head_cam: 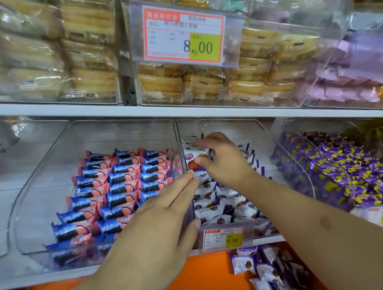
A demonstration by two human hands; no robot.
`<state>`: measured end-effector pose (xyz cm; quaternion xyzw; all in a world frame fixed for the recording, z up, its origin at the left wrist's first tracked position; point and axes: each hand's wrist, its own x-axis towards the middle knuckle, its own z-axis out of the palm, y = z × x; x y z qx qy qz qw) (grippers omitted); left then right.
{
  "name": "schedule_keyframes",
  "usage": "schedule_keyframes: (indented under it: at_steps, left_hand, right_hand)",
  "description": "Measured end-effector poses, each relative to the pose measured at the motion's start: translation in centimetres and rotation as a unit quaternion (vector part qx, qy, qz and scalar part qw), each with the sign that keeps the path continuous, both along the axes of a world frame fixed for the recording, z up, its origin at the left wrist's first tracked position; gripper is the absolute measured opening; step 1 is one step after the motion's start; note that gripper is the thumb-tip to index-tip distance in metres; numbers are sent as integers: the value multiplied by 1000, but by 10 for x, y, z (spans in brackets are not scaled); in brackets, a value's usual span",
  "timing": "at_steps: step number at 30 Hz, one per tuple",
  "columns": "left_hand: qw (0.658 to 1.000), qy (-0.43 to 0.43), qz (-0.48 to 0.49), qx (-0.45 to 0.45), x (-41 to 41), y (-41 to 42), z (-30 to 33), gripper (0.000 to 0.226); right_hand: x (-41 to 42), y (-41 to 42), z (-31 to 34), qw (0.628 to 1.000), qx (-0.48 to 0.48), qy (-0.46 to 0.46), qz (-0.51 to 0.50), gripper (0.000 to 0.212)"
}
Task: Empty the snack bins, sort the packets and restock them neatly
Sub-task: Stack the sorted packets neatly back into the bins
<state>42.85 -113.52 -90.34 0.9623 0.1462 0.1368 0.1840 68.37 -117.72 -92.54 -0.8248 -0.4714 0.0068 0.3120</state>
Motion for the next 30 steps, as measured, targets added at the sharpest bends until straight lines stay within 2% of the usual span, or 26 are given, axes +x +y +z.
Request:
schedule_keyframes:
  at_steps: [4,12,15,20,24,28,30]
  left_hand:
    - [1000,12,-2,0,1,1,-1,74]
    - [1000,-13,1,1,0,3,-5,75]
    - [1000,-20,-2,5,-1,4,-8,76]
    - [1000,-12,-11,2,-3,4,-8,77]
    - [1000,-8,-22,1,-5,0,-5,77]
    - [999,-31,-44,5,-11,-14,0,76]
    - [997,-47,-61,9,-18,-25,1,72]
  right_hand:
    - [6,3,-7,1000,1,-24,1,37]
    - [12,0,-4,999,-29,-45,-2,43]
    - [11,-6,-3,999,-24,-21,-5,44]
    - [7,-19,-3,999,-50,-4,8,59]
    - [-3,-44,12,998,-67,7,-7,59]
    - [-22,-88,31,999,-36,20,-14,53]
    - [-38,-121,43,997,3,83,3,42]
